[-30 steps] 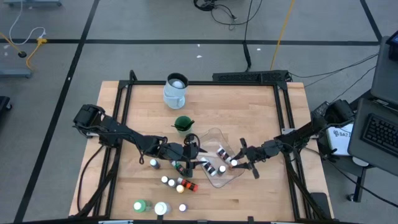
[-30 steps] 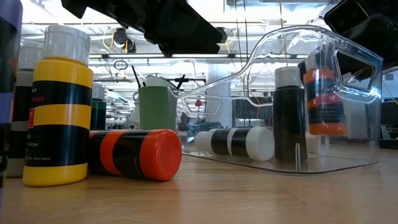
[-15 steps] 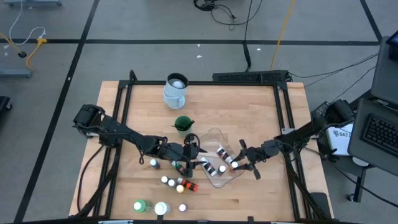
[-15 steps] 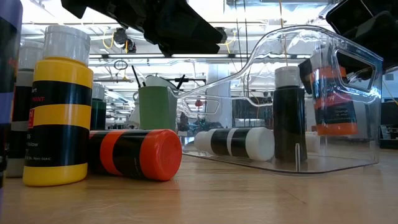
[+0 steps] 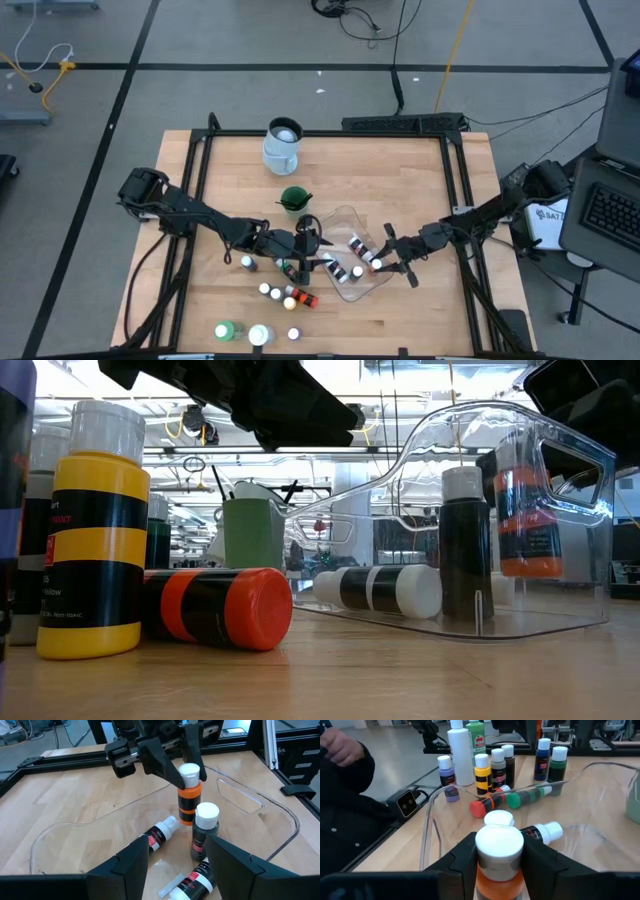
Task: Pick & Place Paint Supplies
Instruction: Adjust the small orange paint bottle in the transparent bin
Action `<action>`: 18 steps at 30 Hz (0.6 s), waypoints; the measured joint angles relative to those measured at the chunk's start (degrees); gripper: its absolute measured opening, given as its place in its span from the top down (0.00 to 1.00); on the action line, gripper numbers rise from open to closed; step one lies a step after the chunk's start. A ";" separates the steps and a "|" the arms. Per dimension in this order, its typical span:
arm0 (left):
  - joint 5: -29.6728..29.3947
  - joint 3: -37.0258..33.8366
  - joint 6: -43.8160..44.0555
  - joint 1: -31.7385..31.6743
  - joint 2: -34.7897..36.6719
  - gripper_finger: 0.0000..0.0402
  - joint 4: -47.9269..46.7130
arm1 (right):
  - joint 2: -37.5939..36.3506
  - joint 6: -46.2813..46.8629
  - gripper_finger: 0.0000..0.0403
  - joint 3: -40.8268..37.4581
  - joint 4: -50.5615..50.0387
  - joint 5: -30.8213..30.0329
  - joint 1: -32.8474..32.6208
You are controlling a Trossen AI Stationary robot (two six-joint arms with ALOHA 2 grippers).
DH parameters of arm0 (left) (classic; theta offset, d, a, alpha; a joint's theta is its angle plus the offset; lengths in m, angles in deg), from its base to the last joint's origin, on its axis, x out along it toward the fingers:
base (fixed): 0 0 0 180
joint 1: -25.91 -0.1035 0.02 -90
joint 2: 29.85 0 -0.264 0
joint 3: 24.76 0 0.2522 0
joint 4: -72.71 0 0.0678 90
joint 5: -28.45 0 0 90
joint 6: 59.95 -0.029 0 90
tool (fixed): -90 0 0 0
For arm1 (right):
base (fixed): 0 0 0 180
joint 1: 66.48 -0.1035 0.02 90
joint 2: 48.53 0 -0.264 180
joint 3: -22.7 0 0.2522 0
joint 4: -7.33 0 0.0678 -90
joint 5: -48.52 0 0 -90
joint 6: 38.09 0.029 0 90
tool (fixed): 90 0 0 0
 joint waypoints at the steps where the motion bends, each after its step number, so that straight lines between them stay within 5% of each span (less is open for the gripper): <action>1: 0.00 0.00 0.00 0.00 0.00 0.50 0.00 | 0.02 -0.48 0.72 0.00 -0.26 0.14 -0.02; 18: -0.02 0.00 -0.85 0.00 0.00 0.50 0.00 | 0.10 -1.60 0.69 -0.04 0.16 1.56 0.02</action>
